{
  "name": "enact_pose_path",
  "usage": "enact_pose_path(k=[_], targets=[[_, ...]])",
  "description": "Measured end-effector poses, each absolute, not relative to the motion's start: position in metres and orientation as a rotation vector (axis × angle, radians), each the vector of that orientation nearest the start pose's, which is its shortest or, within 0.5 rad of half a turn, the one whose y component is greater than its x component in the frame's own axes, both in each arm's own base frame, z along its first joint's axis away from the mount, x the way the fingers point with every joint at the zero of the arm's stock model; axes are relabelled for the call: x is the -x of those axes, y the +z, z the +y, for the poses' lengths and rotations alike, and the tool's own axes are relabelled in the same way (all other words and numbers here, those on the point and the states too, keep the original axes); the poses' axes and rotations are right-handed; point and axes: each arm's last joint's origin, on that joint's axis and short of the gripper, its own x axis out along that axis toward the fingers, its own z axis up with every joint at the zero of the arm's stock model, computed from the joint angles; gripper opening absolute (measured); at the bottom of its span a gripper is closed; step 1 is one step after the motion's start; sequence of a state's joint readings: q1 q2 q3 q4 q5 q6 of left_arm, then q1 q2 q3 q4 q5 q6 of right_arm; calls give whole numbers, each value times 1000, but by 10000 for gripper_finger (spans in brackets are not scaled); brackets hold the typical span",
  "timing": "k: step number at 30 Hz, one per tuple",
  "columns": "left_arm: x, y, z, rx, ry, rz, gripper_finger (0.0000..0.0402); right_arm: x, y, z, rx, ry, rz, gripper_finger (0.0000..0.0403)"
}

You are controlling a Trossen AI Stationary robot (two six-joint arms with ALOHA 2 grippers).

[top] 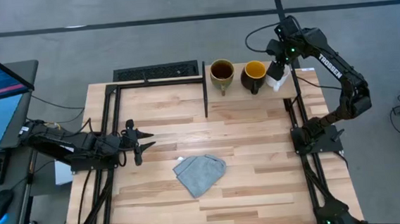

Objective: Stack small to large cups/mugs on shelf
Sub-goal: Put the white mug on the shelf, then return to Home Position

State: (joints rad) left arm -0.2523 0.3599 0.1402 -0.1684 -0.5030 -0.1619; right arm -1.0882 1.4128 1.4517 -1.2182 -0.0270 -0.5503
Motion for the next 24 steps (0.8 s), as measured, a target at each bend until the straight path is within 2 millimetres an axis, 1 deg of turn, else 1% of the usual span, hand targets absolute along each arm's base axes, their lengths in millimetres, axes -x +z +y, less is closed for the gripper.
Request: enact_pose_path(k=[9,14,24], targets=[[-111,166,-15,17,267,342,146,-117,351,-221,-154,-598,1228,229],[-111,166,-15,17,267,342,146,-112,358,-215,-125,-636,1226,229],[-111,166,-15,17,266,342,146,-104,377,-193,-59,-663,1155,229]])
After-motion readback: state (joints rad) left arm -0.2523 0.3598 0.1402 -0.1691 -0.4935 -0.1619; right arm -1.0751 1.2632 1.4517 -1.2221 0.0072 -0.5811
